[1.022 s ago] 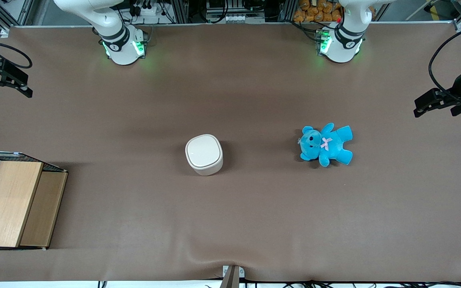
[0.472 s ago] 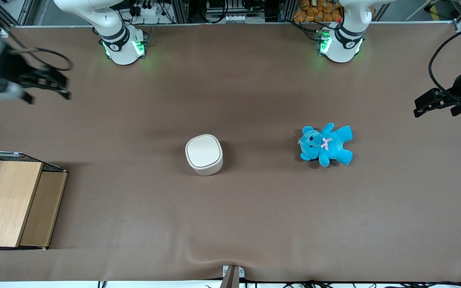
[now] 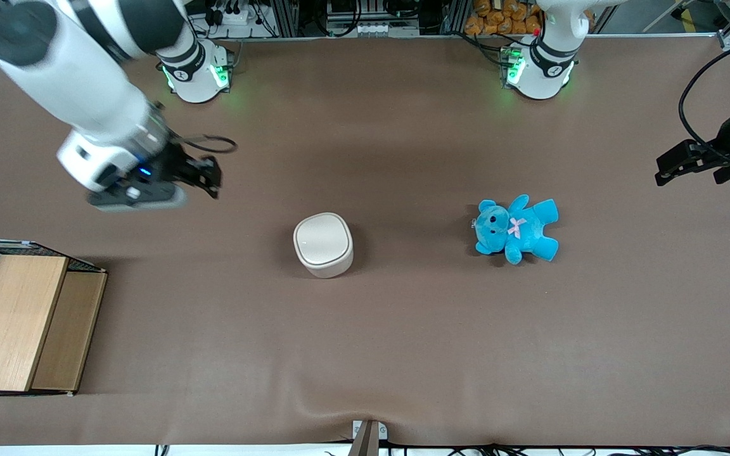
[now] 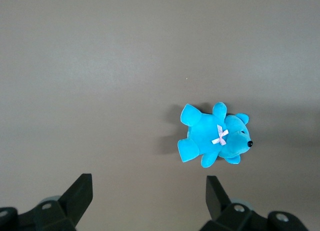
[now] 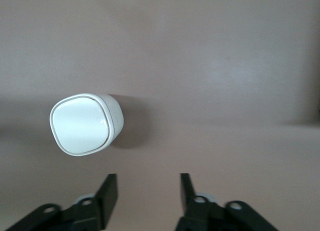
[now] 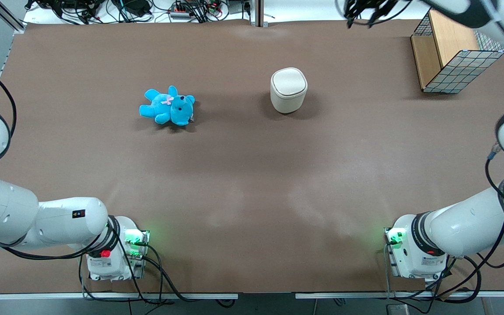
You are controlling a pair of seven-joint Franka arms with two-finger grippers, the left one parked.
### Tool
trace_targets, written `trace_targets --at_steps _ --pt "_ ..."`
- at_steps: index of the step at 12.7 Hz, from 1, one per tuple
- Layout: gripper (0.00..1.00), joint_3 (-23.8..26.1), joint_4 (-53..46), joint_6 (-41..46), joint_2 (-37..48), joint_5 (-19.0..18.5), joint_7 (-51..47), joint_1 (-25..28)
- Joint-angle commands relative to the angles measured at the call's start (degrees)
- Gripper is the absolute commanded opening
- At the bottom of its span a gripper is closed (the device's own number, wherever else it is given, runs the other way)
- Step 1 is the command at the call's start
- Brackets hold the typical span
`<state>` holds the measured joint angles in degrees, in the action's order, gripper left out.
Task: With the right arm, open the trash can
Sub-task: 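Move the right gripper down to the white trash can's lid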
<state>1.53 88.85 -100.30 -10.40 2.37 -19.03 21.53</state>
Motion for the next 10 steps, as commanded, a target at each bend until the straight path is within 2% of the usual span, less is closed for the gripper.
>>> trace_targets --at_steps 1,6,10 --pt "0.12 0.05 -0.53 -4.35 -5.58 0.88 -0.74 2.10" --pt "0.01 1.11 -0.44 -14.20 -13.76 0.09 -1.00 5.53" --pt "0.00 1.11 -0.44 -16.77 -17.10 -2.01 -1.18 7.38"
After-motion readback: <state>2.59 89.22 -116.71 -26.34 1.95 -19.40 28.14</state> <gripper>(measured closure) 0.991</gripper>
